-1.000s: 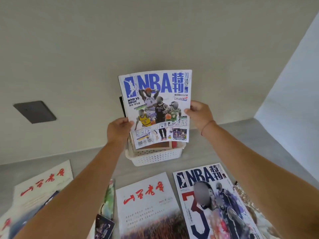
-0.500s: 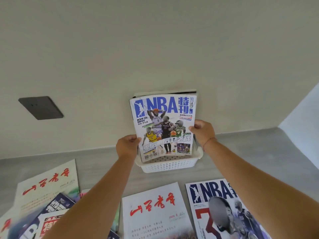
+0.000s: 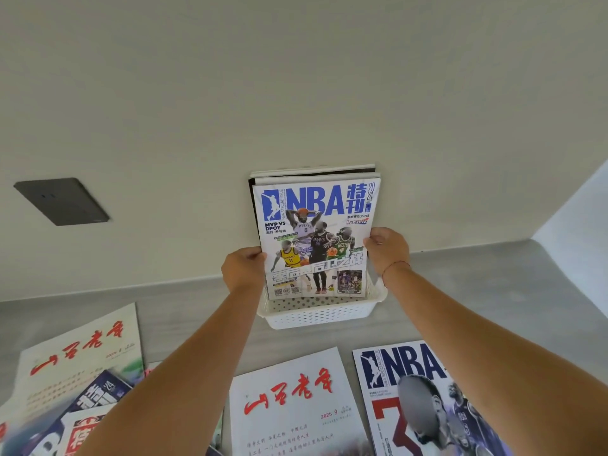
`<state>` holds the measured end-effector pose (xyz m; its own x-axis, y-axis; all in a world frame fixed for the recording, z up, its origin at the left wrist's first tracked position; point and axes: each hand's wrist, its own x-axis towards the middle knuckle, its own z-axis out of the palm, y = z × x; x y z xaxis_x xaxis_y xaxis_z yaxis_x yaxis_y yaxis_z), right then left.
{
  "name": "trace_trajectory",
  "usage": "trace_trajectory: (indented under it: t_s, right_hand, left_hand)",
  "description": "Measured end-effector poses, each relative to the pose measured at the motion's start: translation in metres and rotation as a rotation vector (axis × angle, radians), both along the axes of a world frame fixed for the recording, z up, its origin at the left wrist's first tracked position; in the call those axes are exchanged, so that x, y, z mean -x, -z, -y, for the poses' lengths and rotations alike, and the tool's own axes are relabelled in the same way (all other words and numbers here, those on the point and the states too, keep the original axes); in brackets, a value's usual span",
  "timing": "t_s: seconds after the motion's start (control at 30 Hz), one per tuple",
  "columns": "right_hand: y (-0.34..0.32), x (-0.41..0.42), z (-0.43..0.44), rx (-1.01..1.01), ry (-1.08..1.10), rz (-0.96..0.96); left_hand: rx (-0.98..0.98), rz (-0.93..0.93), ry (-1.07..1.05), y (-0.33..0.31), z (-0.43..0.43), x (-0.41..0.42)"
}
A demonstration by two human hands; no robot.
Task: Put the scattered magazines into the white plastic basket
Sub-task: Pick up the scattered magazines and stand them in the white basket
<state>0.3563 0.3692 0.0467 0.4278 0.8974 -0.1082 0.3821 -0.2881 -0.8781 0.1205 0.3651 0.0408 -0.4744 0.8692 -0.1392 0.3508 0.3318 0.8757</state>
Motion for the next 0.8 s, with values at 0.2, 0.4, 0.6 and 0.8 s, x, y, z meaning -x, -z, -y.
trace_trajectory:
  t_s: [0.2, 0.4, 0.6, 0.8]
  right_hand:
    - [-0.006, 0.001, 0.003, -0.043, -0.009, -0.003]
    - [-0.005, 0.0, 0.006, -0.008, -0.103, -0.039]
    - [0.002, 0.001, 0.006, 0.071, -0.184, -0.069]
    - [0.004, -0.006, 0.018, 0.077, -0.159, -0.037]
  left_hand:
    - [-0.048, -0.007, -0.056, 0.001, 0.002, -0.003]
    - [-0.093, -0.066, -0.033, -0.001, 0.003, -0.008]
    - [-0.042, -0.117, 0.078, -0.003, 0.002, -0.008]
    - [0.045, -0.099, 0.093, -0.003, 0.022, -0.016]
